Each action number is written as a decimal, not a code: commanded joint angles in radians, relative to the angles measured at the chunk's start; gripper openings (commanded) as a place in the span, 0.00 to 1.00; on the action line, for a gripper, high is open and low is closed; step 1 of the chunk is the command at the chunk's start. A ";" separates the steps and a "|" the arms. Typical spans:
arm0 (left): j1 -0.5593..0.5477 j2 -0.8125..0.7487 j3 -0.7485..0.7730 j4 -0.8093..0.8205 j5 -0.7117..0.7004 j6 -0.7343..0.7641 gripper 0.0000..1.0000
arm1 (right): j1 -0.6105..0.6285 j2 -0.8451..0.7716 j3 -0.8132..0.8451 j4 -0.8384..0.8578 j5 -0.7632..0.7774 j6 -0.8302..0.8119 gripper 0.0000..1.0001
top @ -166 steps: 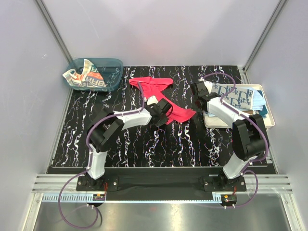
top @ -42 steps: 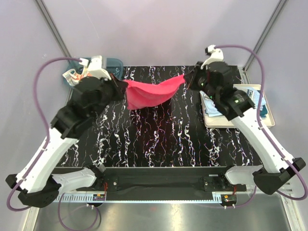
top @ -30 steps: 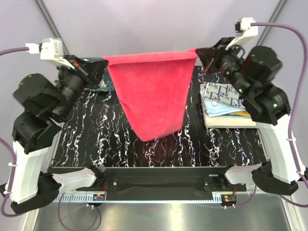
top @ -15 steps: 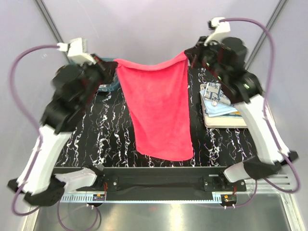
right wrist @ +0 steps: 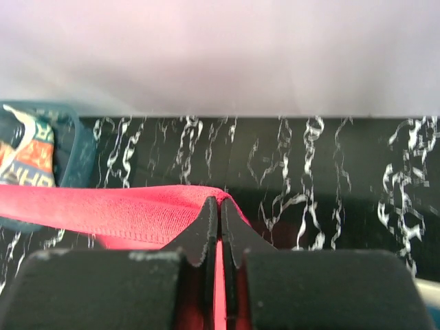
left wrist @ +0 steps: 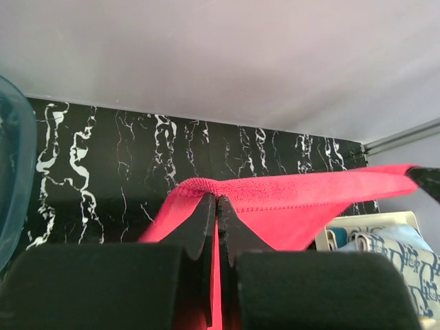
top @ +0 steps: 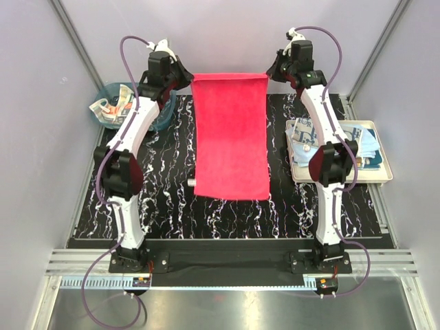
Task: Fold and stack the towels
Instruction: Flatten out the crumpled towel, then fold the towel
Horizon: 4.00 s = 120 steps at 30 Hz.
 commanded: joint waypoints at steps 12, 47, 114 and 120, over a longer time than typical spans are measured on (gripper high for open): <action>0.052 0.101 -0.060 0.190 0.120 -0.078 0.00 | -0.044 -0.004 -0.132 0.108 -0.069 0.062 0.00; -0.104 -0.268 -0.799 0.070 -0.062 -0.178 0.00 | 0.011 -0.495 -1.166 0.132 -0.084 0.241 0.00; -0.133 -0.449 -0.949 0.029 -0.084 -0.218 0.00 | 0.088 -0.633 -1.280 0.086 -0.037 0.247 0.00; -0.133 -0.528 -0.933 -0.005 -0.088 -0.210 0.00 | 0.087 -0.717 -1.252 0.040 -0.032 0.252 0.00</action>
